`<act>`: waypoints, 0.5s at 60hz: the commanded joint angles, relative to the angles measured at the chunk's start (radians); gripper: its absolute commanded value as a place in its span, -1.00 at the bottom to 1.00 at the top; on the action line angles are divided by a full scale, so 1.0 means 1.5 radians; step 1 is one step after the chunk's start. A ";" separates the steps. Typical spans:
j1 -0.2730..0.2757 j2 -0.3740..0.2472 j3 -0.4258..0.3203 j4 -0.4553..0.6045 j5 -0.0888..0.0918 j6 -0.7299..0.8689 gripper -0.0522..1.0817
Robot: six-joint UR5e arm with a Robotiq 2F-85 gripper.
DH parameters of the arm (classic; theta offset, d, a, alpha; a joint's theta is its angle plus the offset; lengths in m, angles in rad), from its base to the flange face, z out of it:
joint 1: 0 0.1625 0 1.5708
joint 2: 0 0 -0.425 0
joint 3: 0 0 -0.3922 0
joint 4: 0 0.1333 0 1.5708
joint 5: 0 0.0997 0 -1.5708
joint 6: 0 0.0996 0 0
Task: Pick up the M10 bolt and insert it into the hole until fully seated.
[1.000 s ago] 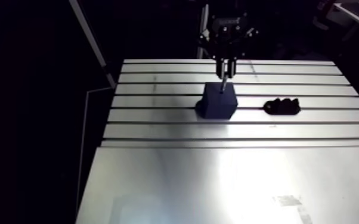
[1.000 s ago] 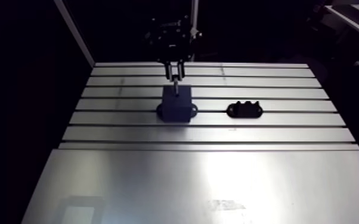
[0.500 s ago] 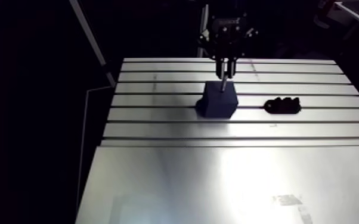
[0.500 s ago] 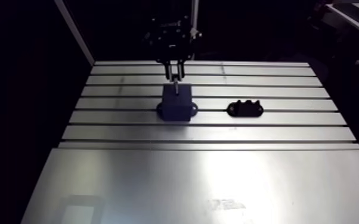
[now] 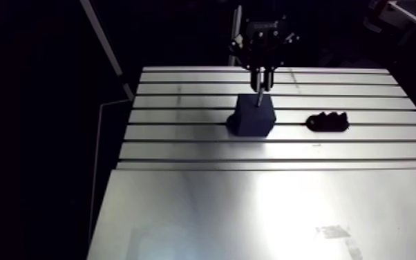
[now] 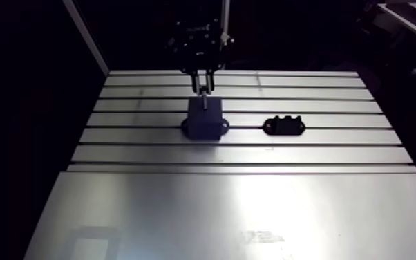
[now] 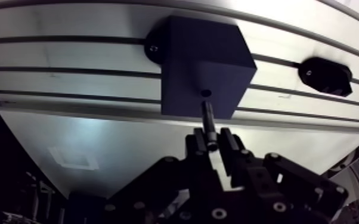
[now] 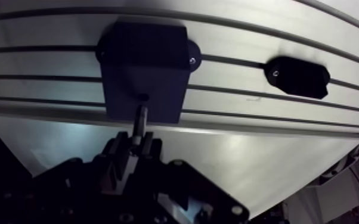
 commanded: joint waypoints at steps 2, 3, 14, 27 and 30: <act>0.000 0.000 0.001 0.000 -0.001 -0.001 0.99; 0.000 0.000 0.001 0.000 -0.001 -0.001 0.99; 0.001 0.000 0.002 -0.001 -0.001 -0.002 0.99; 0.001 0.000 0.002 -0.001 -0.001 -0.002 0.99; 0.000 0.000 0.002 -0.002 -0.001 -0.002 0.99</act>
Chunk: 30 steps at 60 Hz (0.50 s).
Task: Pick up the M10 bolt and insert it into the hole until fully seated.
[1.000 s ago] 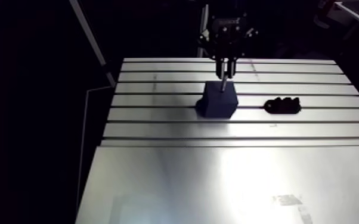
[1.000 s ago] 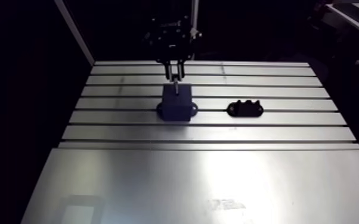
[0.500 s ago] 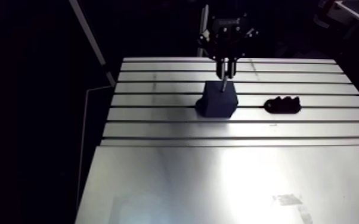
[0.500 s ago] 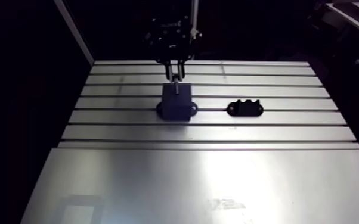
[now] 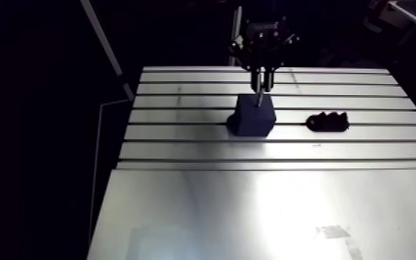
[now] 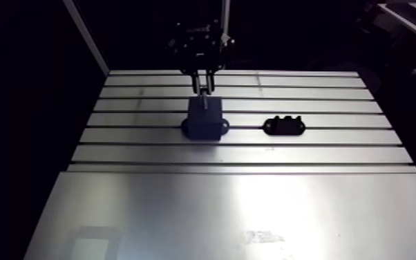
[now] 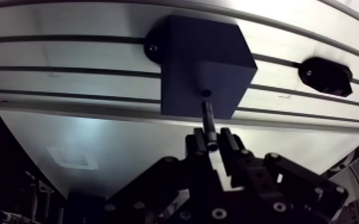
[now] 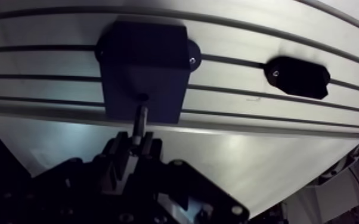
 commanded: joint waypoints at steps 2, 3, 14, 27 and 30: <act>-0.001 0.001 -0.001 -0.001 0.000 0.000 0.99; 0.000 0.001 0.000 -0.001 0.000 0.000 0.99; 0.000 0.001 0.000 -0.001 0.001 -0.001 0.99; -0.001 0.002 -0.001 -0.002 0.001 -0.001 0.99; -0.001 0.002 -0.001 -0.002 0.001 -0.002 0.99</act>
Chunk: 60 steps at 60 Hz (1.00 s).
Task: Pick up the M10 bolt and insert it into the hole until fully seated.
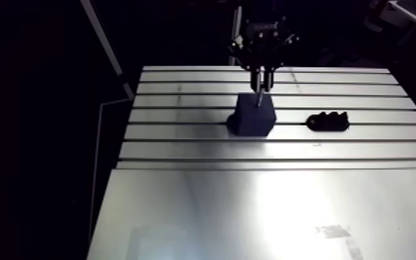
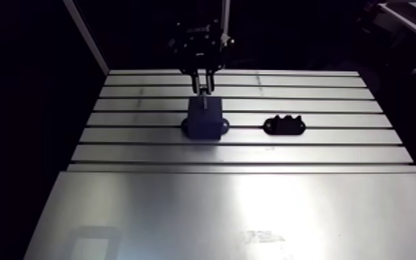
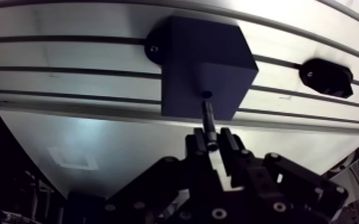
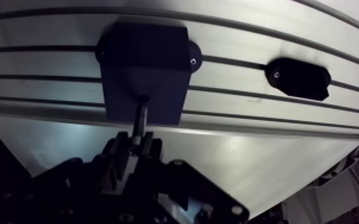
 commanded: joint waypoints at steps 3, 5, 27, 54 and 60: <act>-0.001 0.000 -0.001 -0.001 0.000 -0.001 0.99; -0.001 0.000 -0.001 -0.001 0.000 -0.001 0.99; -0.003 0.002 -0.001 -0.001 0.000 -0.002 0.99; -0.002 0.007 0.000 -0.002 0.000 0.000 0.99; -0.002 0.007 -0.001 -0.002 0.000 0.000 0.99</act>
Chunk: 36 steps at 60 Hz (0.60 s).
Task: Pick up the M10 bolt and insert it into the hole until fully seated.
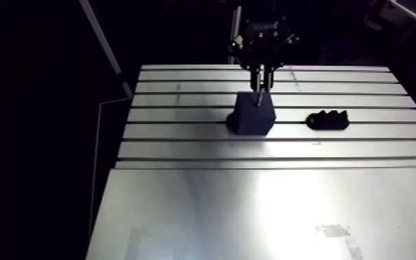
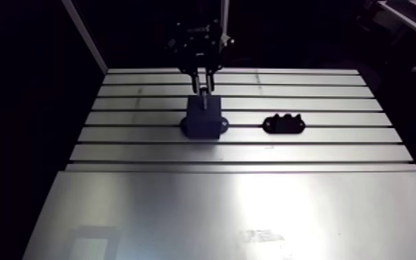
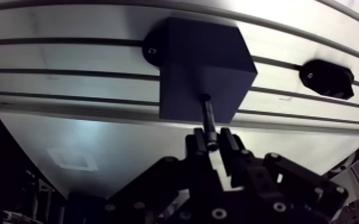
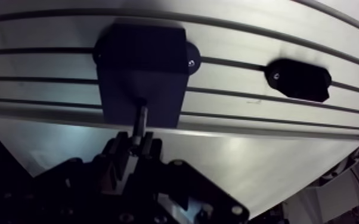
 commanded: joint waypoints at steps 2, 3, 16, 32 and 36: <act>0.001 0.002 -0.001 -0.001 0.000 0.000 0.99; 0.001 0.002 -0.001 -0.001 0.000 0.000 0.99; 0.001 0.003 -0.004 -0.012 0.001 -0.002 0.99; 0.002 0.003 -0.003 -0.014 0.001 -0.003 0.99; 0.002 0.003 -0.002 -0.014 0.001 -0.003 0.99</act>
